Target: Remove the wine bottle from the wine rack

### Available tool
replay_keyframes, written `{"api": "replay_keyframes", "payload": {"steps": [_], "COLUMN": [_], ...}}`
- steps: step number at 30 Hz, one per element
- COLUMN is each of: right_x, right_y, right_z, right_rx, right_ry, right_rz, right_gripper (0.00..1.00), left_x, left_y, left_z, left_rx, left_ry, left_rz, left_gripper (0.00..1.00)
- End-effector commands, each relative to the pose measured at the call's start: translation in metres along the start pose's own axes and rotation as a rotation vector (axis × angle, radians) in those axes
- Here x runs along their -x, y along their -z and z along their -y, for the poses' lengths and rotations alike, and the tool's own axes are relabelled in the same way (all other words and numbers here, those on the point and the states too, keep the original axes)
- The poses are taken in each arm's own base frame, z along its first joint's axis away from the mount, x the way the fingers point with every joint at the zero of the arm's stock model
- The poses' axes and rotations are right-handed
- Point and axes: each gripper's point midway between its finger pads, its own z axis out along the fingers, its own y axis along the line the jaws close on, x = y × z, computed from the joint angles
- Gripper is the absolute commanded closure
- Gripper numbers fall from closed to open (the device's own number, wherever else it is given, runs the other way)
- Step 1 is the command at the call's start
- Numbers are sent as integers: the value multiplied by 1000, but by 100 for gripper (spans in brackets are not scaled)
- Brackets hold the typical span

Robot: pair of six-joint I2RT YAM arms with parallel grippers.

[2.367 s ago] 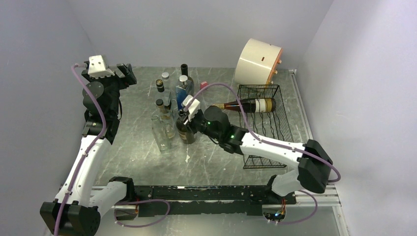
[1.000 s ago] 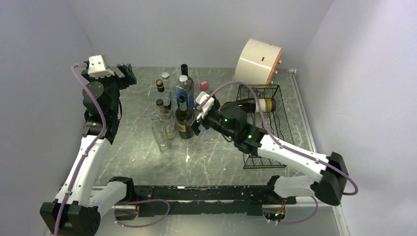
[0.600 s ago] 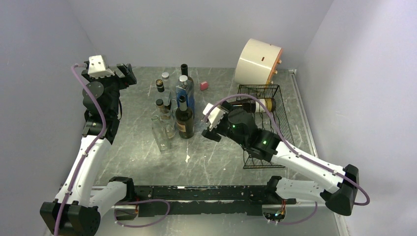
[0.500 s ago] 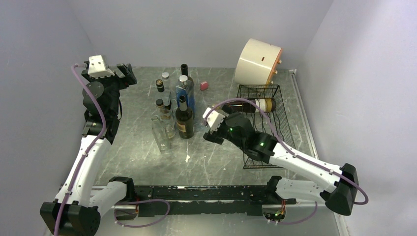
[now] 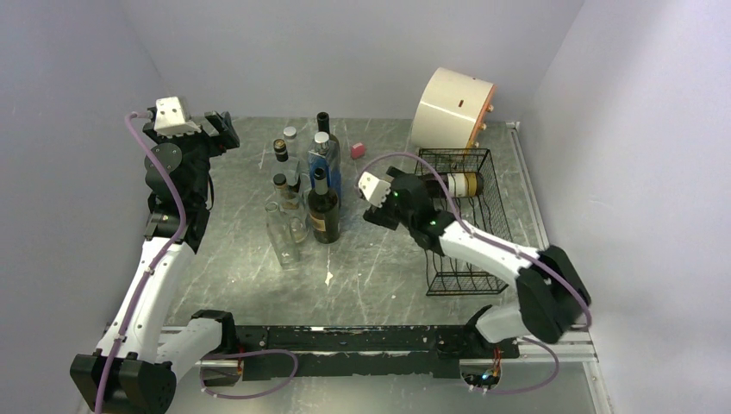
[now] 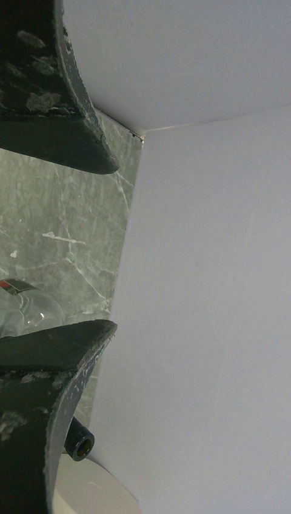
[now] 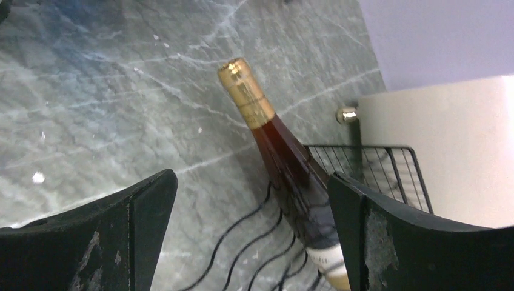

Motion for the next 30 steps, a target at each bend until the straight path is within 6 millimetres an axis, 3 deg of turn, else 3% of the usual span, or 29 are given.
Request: {"api": "replay_keyframes", "payload": {"steps": [1, 6, 12, 18, 23, 30], "right_x": [21, 4, -31, -29, -40, -50], "right_y": [-39, -75, -102, -120, -134, -140], "right_z": [7, 18, 11, 14, 17, 15], "right_rx": [24, 33, 46, 49, 24, 27], "right_ry": [24, 37, 242, 302, 313, 333], "right_rz": [89, 29, -73, -74, -103, -130], "right_gripper": [0, 1, 4, 7, 10, 17], "left_x": [26, 26, 28, 28, 27, 28], "left_y": [2, 3, 4, 4, 3, 4], "left_z": [-1, 0, 2, 2, 2, 3], "left_rx": [3, -2, -5, -5, -5, -7], "left_ry": [5, 6, 7, 4, 6, 6], "left_rz": [60, 59, 64, 63, 61, 62], "left_gripper": [7, 7, 7, 7, 7, 7]}}
